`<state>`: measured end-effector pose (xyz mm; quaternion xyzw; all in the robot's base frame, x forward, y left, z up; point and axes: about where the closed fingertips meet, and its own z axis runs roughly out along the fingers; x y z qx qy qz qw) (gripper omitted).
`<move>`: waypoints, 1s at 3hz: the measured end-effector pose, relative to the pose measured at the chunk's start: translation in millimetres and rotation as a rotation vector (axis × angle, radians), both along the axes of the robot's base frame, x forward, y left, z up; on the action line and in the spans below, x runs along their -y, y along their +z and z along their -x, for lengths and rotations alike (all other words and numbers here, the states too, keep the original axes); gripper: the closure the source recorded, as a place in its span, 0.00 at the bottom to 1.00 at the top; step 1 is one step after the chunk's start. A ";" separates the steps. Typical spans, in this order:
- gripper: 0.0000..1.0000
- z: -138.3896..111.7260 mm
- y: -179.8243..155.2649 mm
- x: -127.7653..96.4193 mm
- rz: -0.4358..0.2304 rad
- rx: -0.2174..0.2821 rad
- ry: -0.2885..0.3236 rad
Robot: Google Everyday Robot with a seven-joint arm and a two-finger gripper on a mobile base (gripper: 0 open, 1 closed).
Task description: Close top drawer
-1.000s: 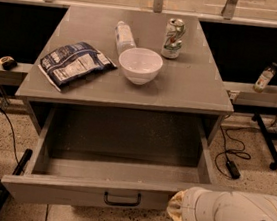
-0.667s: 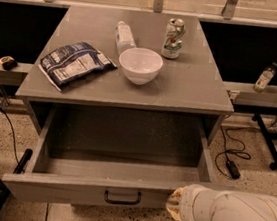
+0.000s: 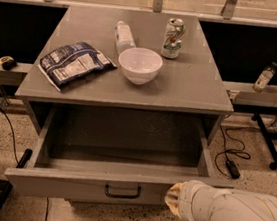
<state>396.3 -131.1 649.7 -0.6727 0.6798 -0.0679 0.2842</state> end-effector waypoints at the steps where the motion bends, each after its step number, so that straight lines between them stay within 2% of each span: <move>1: 1.00 -10.9 -0.9 -1.4 -0.012 0.027 -0.006; 2: 1.00 -27.3 5.2 -3.1 -0.031 0.080 -0.021; 3: 1.00 -35.4 0.7 -0.7 -0.028 0.078 -0.023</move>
Offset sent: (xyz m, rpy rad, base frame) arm 0.1020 0.0227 0.0129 0.0981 -0.2629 -0.0807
